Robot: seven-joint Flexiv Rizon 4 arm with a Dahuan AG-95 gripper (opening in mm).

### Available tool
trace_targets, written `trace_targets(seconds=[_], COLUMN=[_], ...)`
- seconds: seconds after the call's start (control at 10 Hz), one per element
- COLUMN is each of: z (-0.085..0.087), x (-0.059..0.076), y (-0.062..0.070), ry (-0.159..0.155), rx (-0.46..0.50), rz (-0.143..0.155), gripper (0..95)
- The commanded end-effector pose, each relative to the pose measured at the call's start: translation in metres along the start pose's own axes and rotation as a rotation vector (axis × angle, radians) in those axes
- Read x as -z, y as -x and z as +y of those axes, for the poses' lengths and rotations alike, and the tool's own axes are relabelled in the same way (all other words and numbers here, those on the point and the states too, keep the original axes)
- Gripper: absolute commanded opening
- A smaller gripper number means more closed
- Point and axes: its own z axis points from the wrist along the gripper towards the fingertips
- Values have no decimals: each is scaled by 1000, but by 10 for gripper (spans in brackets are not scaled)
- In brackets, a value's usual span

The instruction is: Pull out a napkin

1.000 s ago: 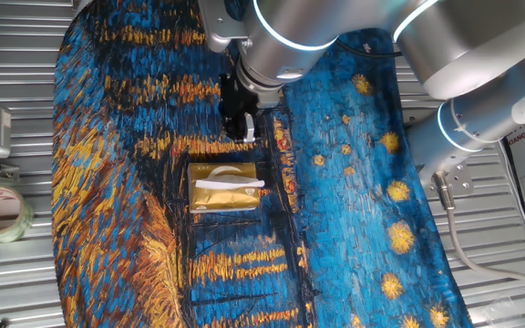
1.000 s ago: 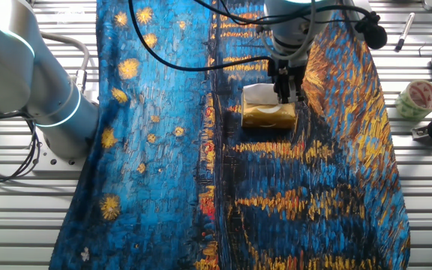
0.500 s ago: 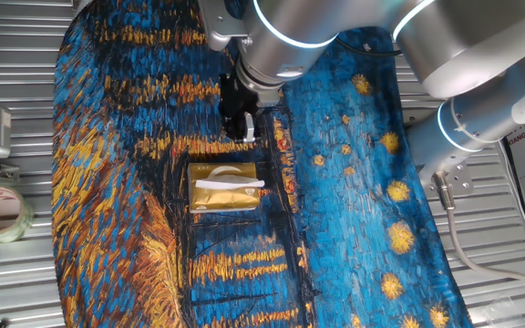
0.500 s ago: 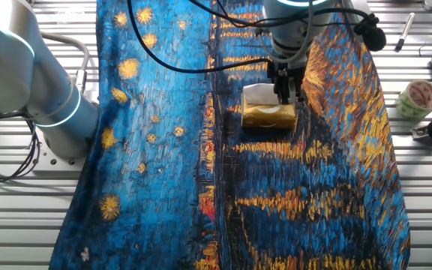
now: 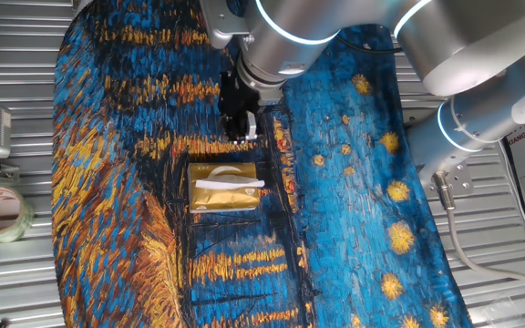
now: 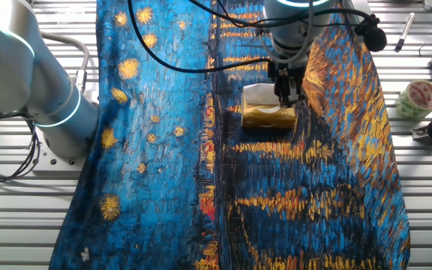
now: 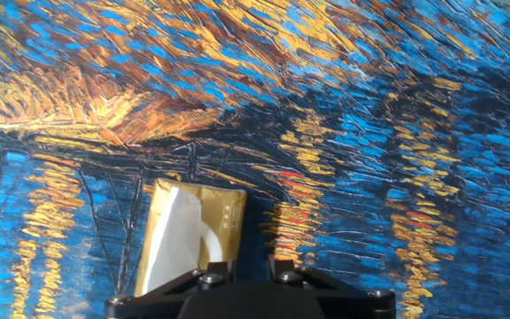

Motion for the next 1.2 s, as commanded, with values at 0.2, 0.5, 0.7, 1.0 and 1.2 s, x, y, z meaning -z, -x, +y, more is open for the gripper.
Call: trace_targets(seconds=[0.2, 0.5, 0.7, 1.0, 1.2], z=[13, 19, 19, 19, 19], x=[-1, 1, 1, 1, 1], y=[2, 3, 3, 3, 3], ry=[-3, -1, 0, -2, 3], rx=[-29, -10, -4, 4, -2], rz=[-2, -5, -3, -1, -4], gripper=[190, 190, 190, 190, 190])
